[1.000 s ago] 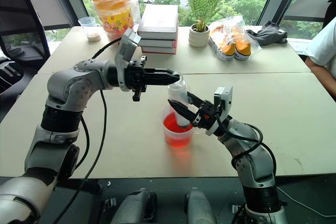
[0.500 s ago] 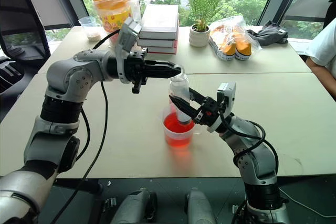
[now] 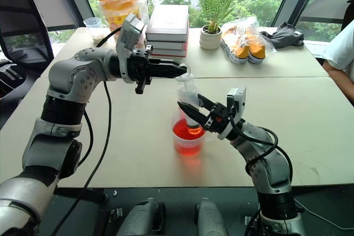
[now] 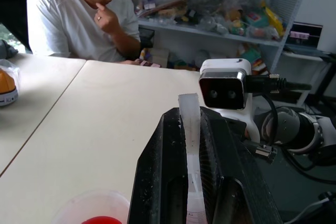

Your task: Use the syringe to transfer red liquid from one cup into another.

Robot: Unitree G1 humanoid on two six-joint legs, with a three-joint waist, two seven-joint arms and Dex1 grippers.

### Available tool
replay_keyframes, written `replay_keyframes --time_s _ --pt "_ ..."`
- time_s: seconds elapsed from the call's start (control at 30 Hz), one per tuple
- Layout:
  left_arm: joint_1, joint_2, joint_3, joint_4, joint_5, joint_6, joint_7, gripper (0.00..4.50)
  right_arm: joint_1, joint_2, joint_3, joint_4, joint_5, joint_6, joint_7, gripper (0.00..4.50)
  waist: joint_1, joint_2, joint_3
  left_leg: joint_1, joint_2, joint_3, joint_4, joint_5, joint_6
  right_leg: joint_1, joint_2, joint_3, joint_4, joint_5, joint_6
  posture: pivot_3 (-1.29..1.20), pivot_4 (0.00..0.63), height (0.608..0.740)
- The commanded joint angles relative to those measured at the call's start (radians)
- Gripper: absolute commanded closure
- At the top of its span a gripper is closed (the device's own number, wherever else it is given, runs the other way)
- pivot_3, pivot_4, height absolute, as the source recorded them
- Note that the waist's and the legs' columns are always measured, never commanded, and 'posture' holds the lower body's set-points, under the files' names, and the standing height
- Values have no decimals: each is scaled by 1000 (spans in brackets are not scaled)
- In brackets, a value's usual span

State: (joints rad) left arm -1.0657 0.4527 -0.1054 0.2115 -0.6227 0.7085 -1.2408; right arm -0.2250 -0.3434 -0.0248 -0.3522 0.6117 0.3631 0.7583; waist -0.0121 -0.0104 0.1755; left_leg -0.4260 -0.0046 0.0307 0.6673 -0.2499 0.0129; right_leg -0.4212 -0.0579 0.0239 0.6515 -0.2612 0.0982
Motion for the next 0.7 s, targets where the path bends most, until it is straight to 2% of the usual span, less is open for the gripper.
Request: replay_keyframes --time_s 0.03,0.23,0.4,0.53,0.57,0.7 --pt "-68 40 91 20 29 -70 48 4444 26 -19 40 -35 16 12 47 3093 0 0 0 0 0 0 0 0 0 0 0 0 0 0 0 0 150 740" --pt "-60 34 89 13 16 -53 46 4444 14 -21 37 -50 23 22 38 3093 0 0 0 0 0 0 0 0 0 0 0 0 0 0 0 0 150 740" --pt "-33 32 87 -19 -3 -21 45 2332 -38 -28 9 -71 45 40 15 3093 -3 0 0 0 0 0 0 0 0 0 0 0 0 0 0 0 150 740" --pt "-2 38 85 -48 4 -34 41 148 -77 -36 -15 -83 70 58 -4 3093 -1 0 0 0 0 0 0 0 0 0 0 0 0 0 0 0 150 740" --pt "5 44 88 -56 -1 -29 40 30 -88 -36 -23 -86 78 63 -12 3093 -1 0 0 0 0 0 0 0 0 0 0 0 0 0 0 0 150 740" --pt "37 75 104 -78 -3 -23 43 30 -128 -41 -49 -100 112 88 -40 3093 0 0 0 0 0 0 0 0 0 0 0 0 0 0 0 0 150 740"
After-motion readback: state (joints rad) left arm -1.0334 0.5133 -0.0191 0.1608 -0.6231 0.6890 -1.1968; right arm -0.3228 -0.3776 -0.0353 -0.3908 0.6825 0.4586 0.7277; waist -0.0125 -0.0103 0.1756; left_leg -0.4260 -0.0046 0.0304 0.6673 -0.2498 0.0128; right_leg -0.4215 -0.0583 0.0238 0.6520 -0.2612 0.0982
